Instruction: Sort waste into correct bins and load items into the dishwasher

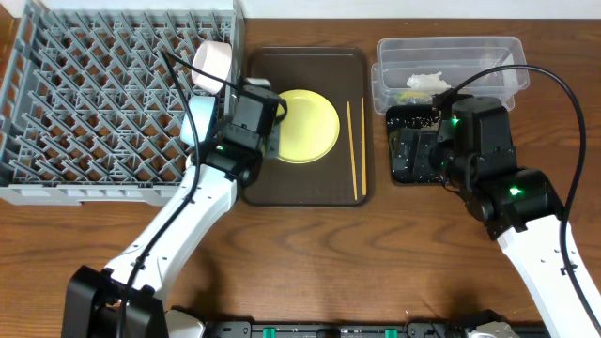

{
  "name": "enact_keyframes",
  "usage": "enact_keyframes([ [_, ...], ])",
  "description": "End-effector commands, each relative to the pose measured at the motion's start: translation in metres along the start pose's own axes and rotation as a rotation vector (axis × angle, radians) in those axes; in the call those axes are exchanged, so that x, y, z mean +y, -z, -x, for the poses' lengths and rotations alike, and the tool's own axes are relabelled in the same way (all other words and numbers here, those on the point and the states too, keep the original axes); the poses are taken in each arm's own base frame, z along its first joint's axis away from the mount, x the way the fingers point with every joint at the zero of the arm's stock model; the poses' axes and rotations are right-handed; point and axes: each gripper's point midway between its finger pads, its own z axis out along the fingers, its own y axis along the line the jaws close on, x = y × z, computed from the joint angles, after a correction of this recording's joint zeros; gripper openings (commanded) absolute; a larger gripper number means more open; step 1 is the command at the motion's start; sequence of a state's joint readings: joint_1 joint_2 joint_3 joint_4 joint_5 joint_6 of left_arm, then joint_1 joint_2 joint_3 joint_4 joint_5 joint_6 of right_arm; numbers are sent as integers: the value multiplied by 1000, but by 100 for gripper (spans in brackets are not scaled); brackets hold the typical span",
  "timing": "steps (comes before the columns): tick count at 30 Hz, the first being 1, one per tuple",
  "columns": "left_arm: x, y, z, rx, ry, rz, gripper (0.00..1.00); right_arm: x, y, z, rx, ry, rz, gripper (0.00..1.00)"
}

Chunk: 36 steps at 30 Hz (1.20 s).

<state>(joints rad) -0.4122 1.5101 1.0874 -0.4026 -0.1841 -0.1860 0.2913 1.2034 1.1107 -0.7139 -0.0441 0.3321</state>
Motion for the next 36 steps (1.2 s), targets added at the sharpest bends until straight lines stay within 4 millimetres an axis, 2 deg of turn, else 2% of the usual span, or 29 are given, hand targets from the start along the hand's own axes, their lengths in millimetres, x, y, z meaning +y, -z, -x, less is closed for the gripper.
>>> enact_keyframes([
  [1,-45,7,-21,108,23,-240,60,-3,1,4,-12,-7,-14,99],
  [4,-66,17,-38,199,41,-367,61,-3,1,4,-12,-7,-14,99],
  [6,-74,22,-49,252,45,-422,68,-3,1,4,-12,-6,-14,99],
  [9,-83,28,-54,300,122,-472,66,-3,1,4,-12,-7,-14,99],
  [10,-84,29,-54,319,181,-466,65,-3,1,4,-12,-7,-14,99],
  [11,-84,29,-54,332,238,-456,61,-3,1,4,-12,-7,-14,99],
  [20,-75,25,-56,408,638,-334,61,-3,1,4,-12,-7,-14,99],
  [23,-73,26,-52,401,653,-319,62,-3,1,4,-13,-7,-14,99],
  [26,-62,31,-44,380,668,-247,62,-3,1,4,-12,-7,-14,99],
  [32,-31,45,-11,299,682,-50,61,-3,1,4,-12,-7,-14,99],
  [36,-29,32,0,306,705,20,61,-3,1,4,-12,-7,-14,99],
])
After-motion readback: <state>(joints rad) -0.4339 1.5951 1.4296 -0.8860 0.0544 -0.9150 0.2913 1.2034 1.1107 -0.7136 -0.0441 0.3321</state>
